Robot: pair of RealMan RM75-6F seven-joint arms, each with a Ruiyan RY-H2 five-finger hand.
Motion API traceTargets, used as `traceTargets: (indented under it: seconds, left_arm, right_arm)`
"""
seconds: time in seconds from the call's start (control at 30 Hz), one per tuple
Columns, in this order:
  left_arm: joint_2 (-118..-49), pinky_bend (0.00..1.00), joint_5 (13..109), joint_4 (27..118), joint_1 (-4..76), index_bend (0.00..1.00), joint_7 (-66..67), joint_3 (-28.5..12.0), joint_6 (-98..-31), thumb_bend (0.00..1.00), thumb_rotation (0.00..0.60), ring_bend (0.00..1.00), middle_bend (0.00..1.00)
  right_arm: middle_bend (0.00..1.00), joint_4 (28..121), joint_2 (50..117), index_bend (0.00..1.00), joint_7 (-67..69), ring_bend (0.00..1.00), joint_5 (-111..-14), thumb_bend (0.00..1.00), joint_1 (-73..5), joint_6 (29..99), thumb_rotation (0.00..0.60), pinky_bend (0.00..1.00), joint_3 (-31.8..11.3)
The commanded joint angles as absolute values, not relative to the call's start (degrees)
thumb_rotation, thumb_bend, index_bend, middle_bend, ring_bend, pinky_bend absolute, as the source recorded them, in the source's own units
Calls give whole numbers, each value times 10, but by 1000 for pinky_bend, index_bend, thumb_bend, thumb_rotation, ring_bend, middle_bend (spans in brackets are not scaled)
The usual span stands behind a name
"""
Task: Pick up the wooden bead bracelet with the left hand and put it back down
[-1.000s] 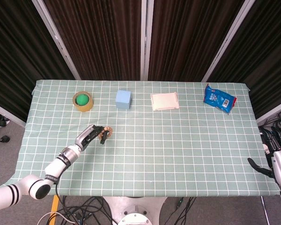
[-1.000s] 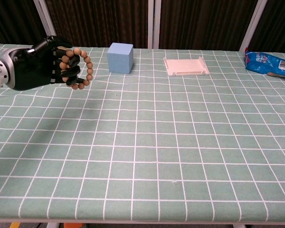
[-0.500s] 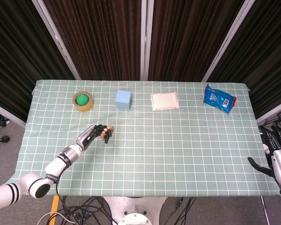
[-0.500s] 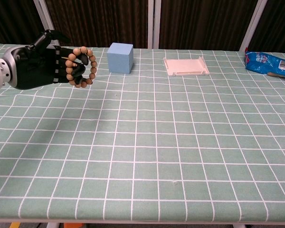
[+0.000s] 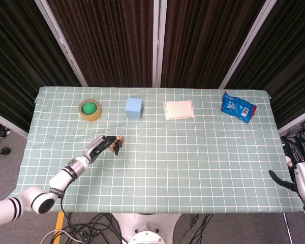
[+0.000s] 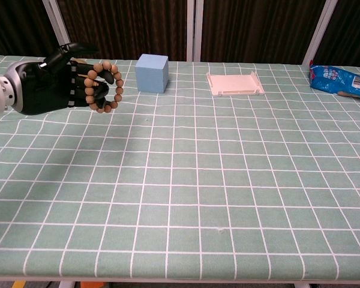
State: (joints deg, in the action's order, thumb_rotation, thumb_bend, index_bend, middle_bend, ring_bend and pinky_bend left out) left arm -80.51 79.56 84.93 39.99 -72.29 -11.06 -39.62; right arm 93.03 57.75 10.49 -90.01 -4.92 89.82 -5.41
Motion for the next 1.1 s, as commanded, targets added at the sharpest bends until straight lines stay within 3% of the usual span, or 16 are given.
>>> traceTargets:
  seconds: [0.03,0.13,0.2,0.3,0.4,0.6,0.93,1.1]
  left_arm:
    - [-805,146,791,848,401,540,-717,-110,-394,344,271,561,694]
    - [-805,145,782,848,403,565,-709,-110,-389,345,393,575,716]
    - [-805,145,777,849,403,577,-706,-111,-387,346,429,585,730]
    - [-807,145,765,849,402,578,-702,-114,-386,346,435,585,731]
    - [-807,145,754,849,400,594,-697,-116,-383,347,409,587,737]
    - [-809,147,742,851,395,624,-695,-122,-381,395,216,596,765]
    - [-812,148,737,853,391,625,-679,-127,-380,413,233,597,763]
    - [-813,148,731,853,389,625,-673,-130,-378,479,249,602,768]
  right_arm:
    - [148,931,577,58,104,0,-900,105,-49,898,600,0,-54]
    - [148,932,577,58,103,0,-899,105,-49,898,600,0,-54]
    - [148,933,577,58,102,0,-899,106,-49,898,600,0,-55]
    - [148,934,576,58,100,0,-899,106,-50,897,600,0,-55]
    - [148,934,577,58,99,0,-899,106,-50,897,600,0,-55]
    - [148,935,577,58,98,0,-898,105,-50,896,600,0,-55]
    - [148,934,577,58,99,0,-898,105,-48,899,600,0,-55]
    - [149,934,578,58,99,0,-898,105,-47,900,600,0,-55]
